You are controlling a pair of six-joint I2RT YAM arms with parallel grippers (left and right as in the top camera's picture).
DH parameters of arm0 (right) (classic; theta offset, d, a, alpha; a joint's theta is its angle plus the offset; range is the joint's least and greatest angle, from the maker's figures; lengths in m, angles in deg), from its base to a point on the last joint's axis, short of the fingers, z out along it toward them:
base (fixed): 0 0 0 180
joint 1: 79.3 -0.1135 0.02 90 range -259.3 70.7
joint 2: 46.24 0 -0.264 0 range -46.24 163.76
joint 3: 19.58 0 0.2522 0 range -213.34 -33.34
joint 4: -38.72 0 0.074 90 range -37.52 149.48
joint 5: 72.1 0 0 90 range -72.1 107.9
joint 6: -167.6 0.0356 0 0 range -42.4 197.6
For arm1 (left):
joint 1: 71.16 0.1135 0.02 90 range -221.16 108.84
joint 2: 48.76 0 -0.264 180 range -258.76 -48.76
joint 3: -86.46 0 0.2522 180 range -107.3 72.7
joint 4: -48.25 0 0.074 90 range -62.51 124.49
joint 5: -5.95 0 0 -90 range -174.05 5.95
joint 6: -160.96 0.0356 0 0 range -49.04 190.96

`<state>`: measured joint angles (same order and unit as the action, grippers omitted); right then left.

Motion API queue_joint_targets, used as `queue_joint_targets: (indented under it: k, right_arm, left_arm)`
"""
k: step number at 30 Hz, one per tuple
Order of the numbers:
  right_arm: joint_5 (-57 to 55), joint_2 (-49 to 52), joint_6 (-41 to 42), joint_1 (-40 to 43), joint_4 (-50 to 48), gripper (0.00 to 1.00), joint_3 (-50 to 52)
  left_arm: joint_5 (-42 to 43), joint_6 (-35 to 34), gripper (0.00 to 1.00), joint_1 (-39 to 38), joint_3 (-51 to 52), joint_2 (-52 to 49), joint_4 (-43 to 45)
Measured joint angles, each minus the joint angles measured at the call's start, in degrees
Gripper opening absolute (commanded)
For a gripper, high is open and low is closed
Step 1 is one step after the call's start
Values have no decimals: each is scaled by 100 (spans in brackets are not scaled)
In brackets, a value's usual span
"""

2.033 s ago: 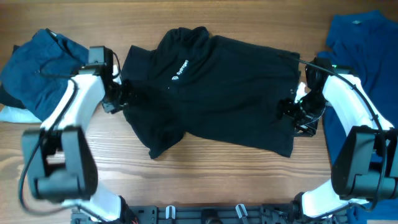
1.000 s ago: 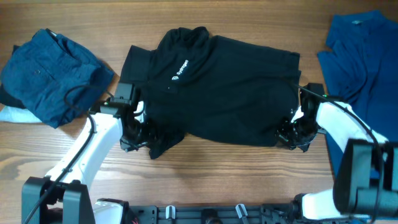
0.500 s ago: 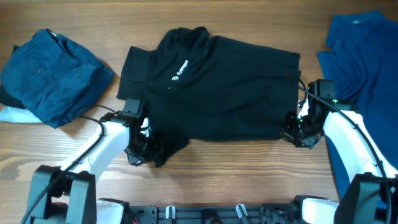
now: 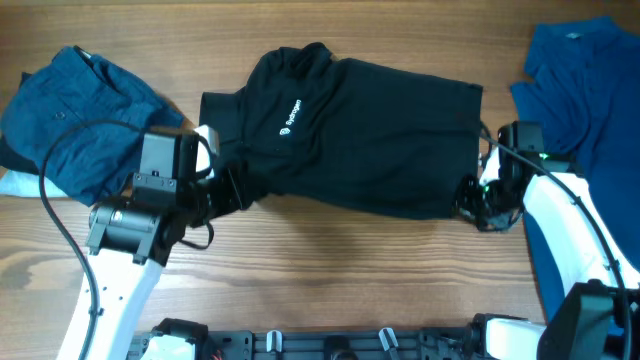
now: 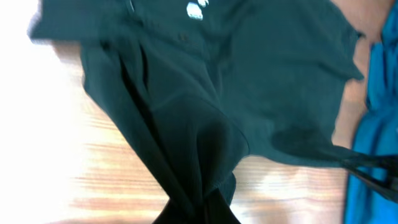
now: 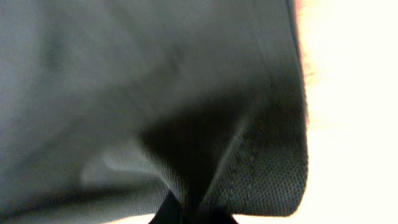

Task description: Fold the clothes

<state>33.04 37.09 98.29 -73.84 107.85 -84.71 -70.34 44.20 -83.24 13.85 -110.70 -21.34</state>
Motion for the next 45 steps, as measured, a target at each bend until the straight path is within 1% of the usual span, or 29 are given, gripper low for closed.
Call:
queue_joint_targets:
  k: [3, 8, 9, 10, 11, 12, 13, 14, 15, 16, 19, 21, 24, 26, 28, 30, 32, 33, 35, 36, 40, 43, 45]
  right_arm:
    - [260, -9, 243, 0, -966, 4, -166]
    - [396, 92, 549, 0, -1934, 4, -168]
    - [413, 192, 632, 0, -2253, 4, -170]
    - [426, 365, 739, 0, -2643, 6, -173]
    - [435, 468, 787, 0, -2817, 18, -175]
    - [437, 575, 852, 0, -3008, 39, -170]
    - [433, 704, 905, 0, -3248, 47, -170]
    - [437, 824, 973, 0, -3458, 54, -170]
    - [437, 905, 927, 0, -3523, 58, -170]
    - [435, 946, 922, 2, -3554, 59, -170]
    - [437, 951, 715, 98, -3322, 59, -219]
    - [435, 951, 529, 282, -2769, 59, -356]
    - [413, 966, 114, 538, -1552, 60, -960]
    - [385, 973, -48, 564, -966, 62, -1429]
    - [382, 973, -166, 564, -702, 63, -1886]
    - [382, 973, -245, 564, -638, 65, -2282]
    - [391, 973, -286, 564, -723, 66, -2391]
    - [415, 973, -289, 564, -741, 67, -2402]
    - [463, 975, -302, 564, -708, 67, -2402]
    - [505, 977, -302, 564, -629, 66, -2402]
    - [566, 1001, -306, 564, -393, 67, -2404]
    - [586, 1012, -304, 564, -256, 67, -2404]
    - [586, 1019, -304, 564, -181, 67, -2404]
  left_arm:
    - [-496, -11, 4, 0, -17, -527, 468]
    - [-752, 122, 4, 0, -26, -1617, 1307]
    - [-787, 160, 4, 0, -26, -1845, 1510]
    - [-804, 227, 13, 0, -26, -2026, 1683]
    - [-839, 247, 26, 0, -26, -2312, 1921]
    - [-887, 249, 38, 0, -26, -2441, 2181]
    - [-970, 304, 70, -2, -28, -2586, 2494]
    - [-1095, 328, 79, -4, -33, -2754, 2726]
    - [-1147, 363, 82, -4, -33, -2822, 2776]
    - [-1270, 356, 84, -4, -33, -2909, 2861]
    - [-1386, 376, 85, 68, -136, -2927, 2697]
    - [-1329, 533, 85, 190, -522, -2924, 2247]
    - [-1123, 911, 81, 278, -1408, -2914, 1445]
    - [-1012, 1108, 77, 278, -1912, -2927, 1209]
    - [-905, 1261, 77, 278, -2282, -2938, 1239]
    - [-774, 1384, 77, 278, -2533, -3073, 1467]
    - [-619, 1429, 76, 278, -2625, -3362, 1884]
    - [-474, 1451, 73, 278, -2704, -3713, 2326]
    - [-225, 1451, 70, 278, -2752, -4347, 2868]
    - [-35, 1438, 69, 275, -2765, -4896, 3368]
    - [164, 1360, 67, 205, -2903, -5899, 4317]
    - [238, 1268, 62, 81, -2962, -6391, 5016]
    - [258, 1207, 59, 4, -2962, -6487, 5246]
